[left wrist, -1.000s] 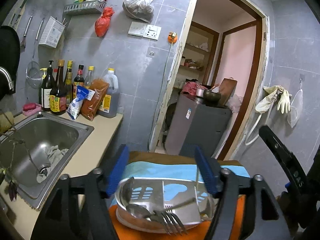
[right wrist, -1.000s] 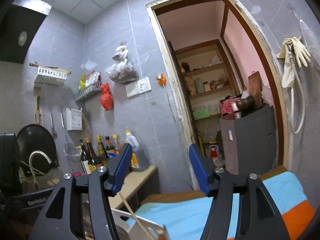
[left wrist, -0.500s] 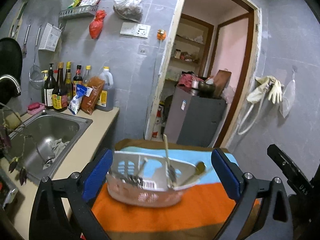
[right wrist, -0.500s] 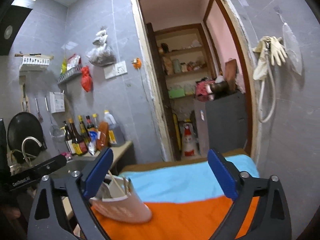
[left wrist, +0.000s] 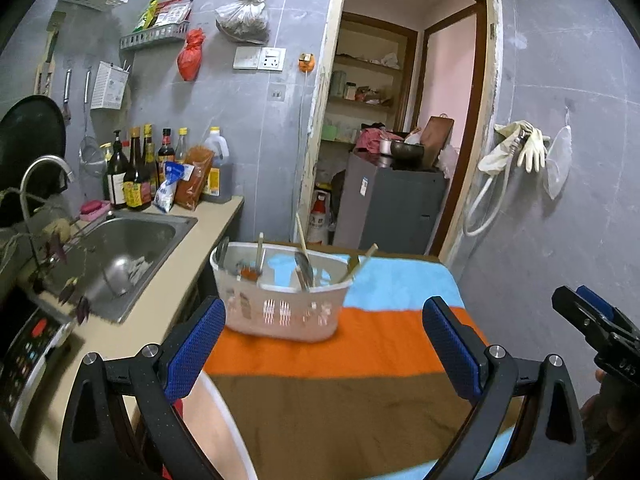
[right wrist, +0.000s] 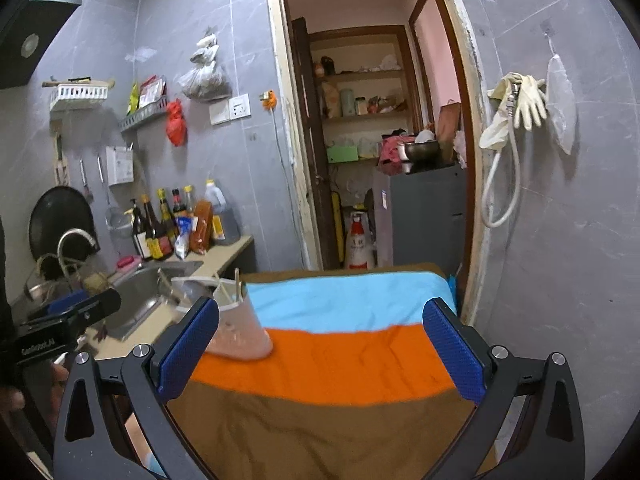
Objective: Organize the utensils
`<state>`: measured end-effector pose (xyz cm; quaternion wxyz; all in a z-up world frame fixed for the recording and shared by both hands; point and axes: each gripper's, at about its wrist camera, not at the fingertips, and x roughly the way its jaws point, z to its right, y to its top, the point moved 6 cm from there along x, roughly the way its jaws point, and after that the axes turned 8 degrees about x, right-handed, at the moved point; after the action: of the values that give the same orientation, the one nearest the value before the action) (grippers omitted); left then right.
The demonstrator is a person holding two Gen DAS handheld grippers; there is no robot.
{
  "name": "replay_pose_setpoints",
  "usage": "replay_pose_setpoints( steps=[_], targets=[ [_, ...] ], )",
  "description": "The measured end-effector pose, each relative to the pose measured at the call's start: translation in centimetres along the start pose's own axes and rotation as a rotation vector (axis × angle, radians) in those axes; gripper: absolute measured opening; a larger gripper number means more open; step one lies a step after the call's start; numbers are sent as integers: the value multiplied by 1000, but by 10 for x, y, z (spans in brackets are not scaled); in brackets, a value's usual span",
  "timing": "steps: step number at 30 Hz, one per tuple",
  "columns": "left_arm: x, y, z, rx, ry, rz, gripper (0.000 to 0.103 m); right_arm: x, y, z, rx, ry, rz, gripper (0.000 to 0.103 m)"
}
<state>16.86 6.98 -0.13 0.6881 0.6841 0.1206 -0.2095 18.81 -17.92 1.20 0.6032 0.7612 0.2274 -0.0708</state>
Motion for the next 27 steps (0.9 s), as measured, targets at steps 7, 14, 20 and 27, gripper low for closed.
replay_pose_setpoints(
  steps=[7,14,20,27],
  targets=[
    [-43,-31,19,20,26,-24,97,-50,-22,1,-10,-17,-28,103],
    [-77,-53,31,60,26,5,97,-83,-36,3,-17,-13,-20,103],
    [-95,-54,32,26,29,39,97,-97,-42,7,-7,-20,-10,103],
    [-104,-49,37,25,29,69,97,-106,-42,8,-10,-23,4,103]
  ],
)
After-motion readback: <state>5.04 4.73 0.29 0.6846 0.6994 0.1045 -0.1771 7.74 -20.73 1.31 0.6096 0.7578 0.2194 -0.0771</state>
